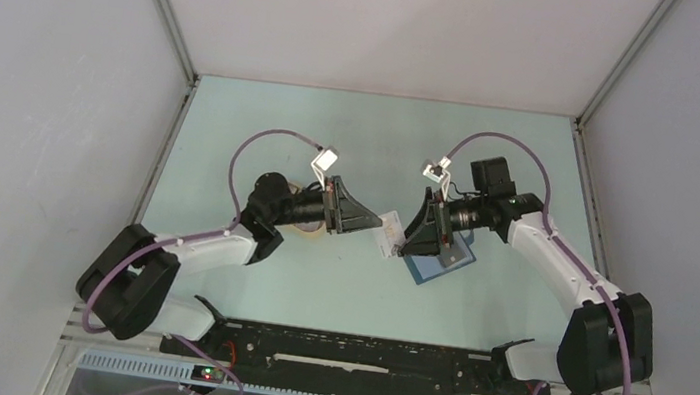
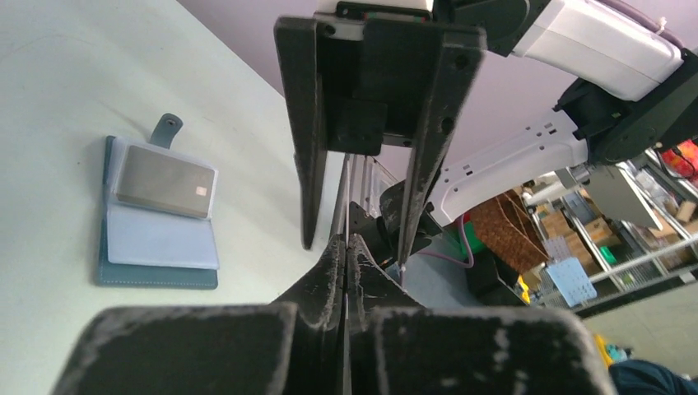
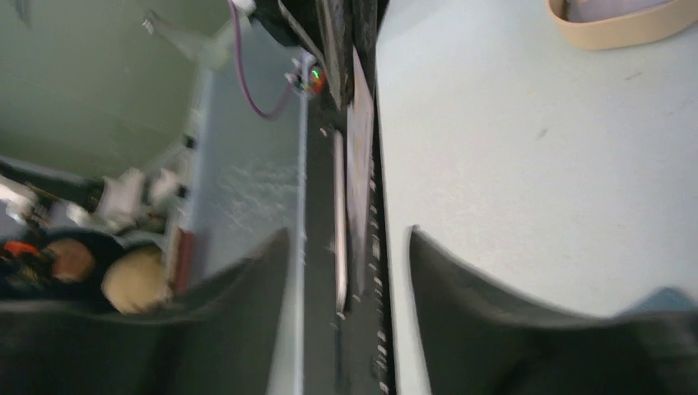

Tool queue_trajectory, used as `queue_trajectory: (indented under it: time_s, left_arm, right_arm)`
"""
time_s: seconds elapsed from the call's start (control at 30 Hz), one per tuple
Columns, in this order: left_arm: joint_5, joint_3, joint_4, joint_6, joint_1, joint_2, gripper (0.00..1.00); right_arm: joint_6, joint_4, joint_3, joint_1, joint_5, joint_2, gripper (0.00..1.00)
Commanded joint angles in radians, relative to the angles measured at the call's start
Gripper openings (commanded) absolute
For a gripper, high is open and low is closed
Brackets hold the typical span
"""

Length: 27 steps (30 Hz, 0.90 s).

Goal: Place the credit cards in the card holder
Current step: Pick up the credit card from the storage box.

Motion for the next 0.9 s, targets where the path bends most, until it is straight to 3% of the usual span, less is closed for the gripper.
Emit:
queue_trajectory:
  time_s: [0.0, 0.07, 0.23, 0.4, 0.57, 0.87]
  left_arm:
    - [-0.081, -0.096, 0.067, -0.018, -0.007, -0.097, 0.00]
    - [-0.150, -0.178, 0.169, -0.075, -0.018, -0.123, 0.00]
    - [-0.388, -0.334, 0.378, -0.153, -0.092, -0.130, 0.00]
    - [-0.615, -0.355, 0.448, -0.109, -0.217, -0.061, 0.00]
    - [-0.751, -0.343, 0.479, -0.109, -0.275, 0.025, 0.00]
    - [-0.881, -0.300, 0.481, -0.109, -0.306, 0.145, 0.00]
  right_arm:
    - [-0.183, -0.156, 0.093, -0.022, 0.068, -0.032, 0.78]
    - [-0.272, -0.231, 0.117, -0.046, 0.135, -0.071, 0.83]
    - [-0.341, -0.263, 0.095, -0.156, 0.194, -0.150, 0.84]
    - [-0.308, -0.226, 0.047, -0.273, 0.189, -0.156, 0.79]
    - [-0.255, -0.159, 0.030, -0.290, 0.273, -0.135, 0.77]
    - [-0.259, -0.139, 0.027, -0.292, 0.415, -0.082, 0.79]
